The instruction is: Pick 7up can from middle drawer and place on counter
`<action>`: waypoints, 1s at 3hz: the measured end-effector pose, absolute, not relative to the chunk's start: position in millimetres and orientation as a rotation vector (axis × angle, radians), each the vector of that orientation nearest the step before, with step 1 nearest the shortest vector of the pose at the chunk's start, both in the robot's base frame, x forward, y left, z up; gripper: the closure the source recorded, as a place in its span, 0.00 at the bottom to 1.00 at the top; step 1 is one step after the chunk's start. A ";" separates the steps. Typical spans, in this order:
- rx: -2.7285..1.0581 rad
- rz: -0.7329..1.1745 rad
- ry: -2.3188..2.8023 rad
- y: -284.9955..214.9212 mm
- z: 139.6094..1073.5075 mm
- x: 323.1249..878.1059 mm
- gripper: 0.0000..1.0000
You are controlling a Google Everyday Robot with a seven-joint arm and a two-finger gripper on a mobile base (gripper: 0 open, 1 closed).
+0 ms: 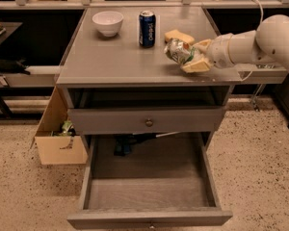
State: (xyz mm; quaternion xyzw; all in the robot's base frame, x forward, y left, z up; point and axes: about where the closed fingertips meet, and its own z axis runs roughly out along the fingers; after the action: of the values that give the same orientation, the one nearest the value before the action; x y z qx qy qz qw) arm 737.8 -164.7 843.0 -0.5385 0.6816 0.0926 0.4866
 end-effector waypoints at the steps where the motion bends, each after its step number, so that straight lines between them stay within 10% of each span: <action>1: -1.289 0.249 1.665 -166.0 842.1 745.4 0.32; 3: -1.286 0.262 1.667 -166.3 842.0 749.6 0.00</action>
Offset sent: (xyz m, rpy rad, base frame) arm 0.0140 -0.0087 0.0021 0.0377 0.0212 -0.0124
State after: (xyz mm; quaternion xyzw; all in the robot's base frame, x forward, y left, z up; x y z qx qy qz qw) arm 749.6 -166.3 842.0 -0.5292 0.6856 0.1078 0.4882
